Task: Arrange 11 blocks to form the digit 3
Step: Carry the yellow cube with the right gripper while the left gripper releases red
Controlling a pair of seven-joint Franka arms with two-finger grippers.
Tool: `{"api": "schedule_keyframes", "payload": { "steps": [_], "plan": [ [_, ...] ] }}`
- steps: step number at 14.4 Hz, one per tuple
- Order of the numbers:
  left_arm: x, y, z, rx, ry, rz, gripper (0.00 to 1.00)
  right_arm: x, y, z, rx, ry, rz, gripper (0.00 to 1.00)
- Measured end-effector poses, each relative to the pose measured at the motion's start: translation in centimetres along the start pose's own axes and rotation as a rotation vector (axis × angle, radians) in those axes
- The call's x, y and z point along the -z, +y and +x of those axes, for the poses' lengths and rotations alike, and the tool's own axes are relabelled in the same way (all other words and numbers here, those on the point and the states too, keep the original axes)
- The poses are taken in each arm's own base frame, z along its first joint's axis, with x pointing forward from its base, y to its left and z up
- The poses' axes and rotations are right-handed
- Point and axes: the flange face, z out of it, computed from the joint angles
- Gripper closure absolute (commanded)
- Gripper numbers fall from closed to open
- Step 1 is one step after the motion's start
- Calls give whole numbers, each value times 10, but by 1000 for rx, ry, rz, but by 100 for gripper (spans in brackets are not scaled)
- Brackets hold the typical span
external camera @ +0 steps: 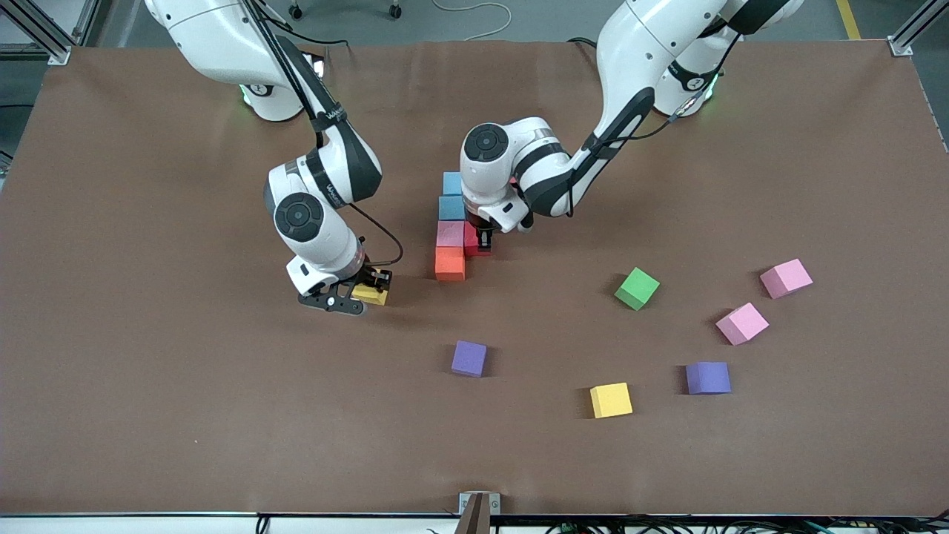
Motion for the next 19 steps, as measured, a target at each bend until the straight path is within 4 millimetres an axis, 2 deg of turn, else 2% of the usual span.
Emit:
{"api": "schedule_keyframes", "payload": {
  "steps": [1,2,8,11,13,16,17,19],
  "plan": [
    [0,0,0,0,-1,0,12,0,0,0,0,0,0,99],
    [0,0,0,0,-1,0,0,0,0,0,0,0,0,99],
    [0,0,0,-1,-1,-1,0,2,-1,1,1,5,4,99],
    [9,2,-1,-2,5,-9,0,18,-19,6,19,35,31,100],
    [31,4,-3,-15,23,-27,0,26,-43,7,47,59,52,100],
    [92,9,-1,-24,52,-81,0,21,-81,9,88,61,56,100],
    [114,14,5,-34,65,-102,0,18,-94,10,96,47,46,100],
    [149,38,32,-66,92,-132,0,11,-118,10,102,35,39,100]
  ]
}}
